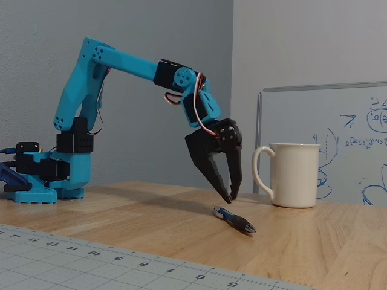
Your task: Touch the pen.
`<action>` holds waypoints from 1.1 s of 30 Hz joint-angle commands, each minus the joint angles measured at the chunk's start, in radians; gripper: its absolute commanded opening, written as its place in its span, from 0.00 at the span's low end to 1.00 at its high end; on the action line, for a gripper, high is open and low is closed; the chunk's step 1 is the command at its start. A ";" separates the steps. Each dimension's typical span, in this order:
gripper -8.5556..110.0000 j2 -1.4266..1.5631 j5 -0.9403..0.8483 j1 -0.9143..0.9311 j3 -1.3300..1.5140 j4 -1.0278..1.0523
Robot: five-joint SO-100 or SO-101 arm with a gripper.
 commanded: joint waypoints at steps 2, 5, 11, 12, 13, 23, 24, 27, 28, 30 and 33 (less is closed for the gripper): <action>0.08 0.014 -0.008 0.005 -0.084 -0.009; 0.08 0.011 -0.008 0.005 -0.084 -0.009; 0.08 0.009 -0.006 0.002 -0.083 -0.009; 0.08 0.009 -0.005 0.002 -0.083 -0.009; 0.08 0.009 -0.002 0.002 -0.083 -0.009; 0.08 0.009 -0.003 0.003 -0.083 -0.009; 0.08 0.006 -0.003 0.005 -0.083 -0.009; 0.08 -0.023 -0.008 0.005 -0.091 -0.009; 0.08 -0.037 -0.008 0.005 -0.097 -0.009; 0.08 -0.054 -0.008 0.005 -0.101 -0.014; 0.08 -0.061 -0.009 0.005 -0.101 -0.018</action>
